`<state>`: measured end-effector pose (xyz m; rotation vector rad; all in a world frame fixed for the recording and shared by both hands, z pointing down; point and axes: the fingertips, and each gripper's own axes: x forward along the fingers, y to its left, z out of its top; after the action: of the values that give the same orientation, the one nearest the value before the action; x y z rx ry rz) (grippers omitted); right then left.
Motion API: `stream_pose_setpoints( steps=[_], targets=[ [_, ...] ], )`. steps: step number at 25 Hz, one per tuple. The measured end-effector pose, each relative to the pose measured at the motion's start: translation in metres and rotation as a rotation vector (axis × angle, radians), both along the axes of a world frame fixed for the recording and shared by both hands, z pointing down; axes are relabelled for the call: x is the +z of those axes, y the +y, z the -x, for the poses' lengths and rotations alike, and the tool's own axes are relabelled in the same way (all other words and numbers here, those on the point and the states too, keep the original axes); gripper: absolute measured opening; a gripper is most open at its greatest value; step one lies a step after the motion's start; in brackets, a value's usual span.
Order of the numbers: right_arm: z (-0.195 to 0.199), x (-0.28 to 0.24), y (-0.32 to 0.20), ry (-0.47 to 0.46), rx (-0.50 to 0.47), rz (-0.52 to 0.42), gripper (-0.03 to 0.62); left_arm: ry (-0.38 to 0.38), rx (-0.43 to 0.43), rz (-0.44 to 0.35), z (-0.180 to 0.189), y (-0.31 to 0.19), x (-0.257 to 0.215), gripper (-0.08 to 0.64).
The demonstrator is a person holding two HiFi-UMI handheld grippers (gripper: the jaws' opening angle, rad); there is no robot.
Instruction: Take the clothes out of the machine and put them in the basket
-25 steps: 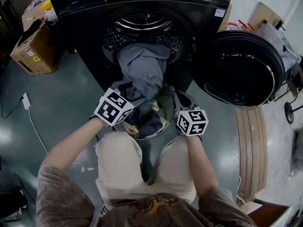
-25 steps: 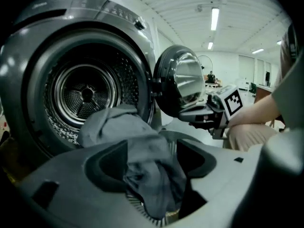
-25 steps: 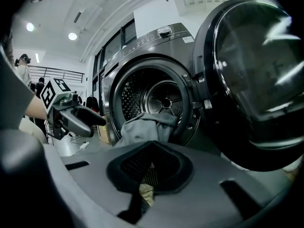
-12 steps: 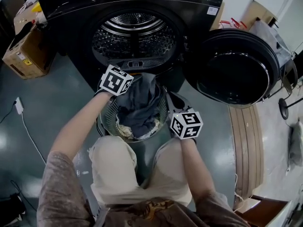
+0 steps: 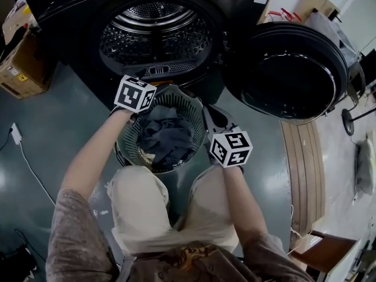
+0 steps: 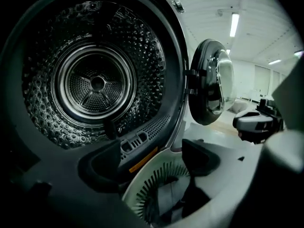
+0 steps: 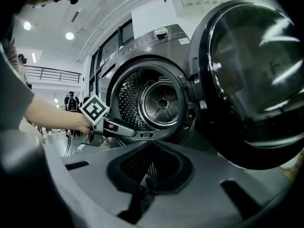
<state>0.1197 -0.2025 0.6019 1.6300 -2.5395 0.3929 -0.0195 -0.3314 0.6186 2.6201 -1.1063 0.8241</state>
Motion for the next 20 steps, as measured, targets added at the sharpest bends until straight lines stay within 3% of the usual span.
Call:
stream_pose_setpoints(
  steps=[3, 9, 14, 20],
  targets=[
    [0.008, 0.000, -0.005, -0.011, 0.009, 0.012, -0.004, 0.023, 0.030, -0.004, 0.003, 0.007, -0.003, 0.399],
    [0.034, -0.013, -0.012, -0.146, 0.058, 0.097, -0.005, 0.035, 0.096, 0.042, 0.013, 0.025, -0.004, 0.399],
    [0.059, -0.035, -0.009, -0.092, -0.002, 0.227, -0.005, 0.090, 0.056, 0.161, 0.039, 0.045, -0.027, 0.399],
    [0.087, -0.127, 0.002, -0.056, -0.091, 0.351, -0.003, 0.153, -0.009, 0.290, 0.071, 0.078, -0.112, 0.399]
  ],
)
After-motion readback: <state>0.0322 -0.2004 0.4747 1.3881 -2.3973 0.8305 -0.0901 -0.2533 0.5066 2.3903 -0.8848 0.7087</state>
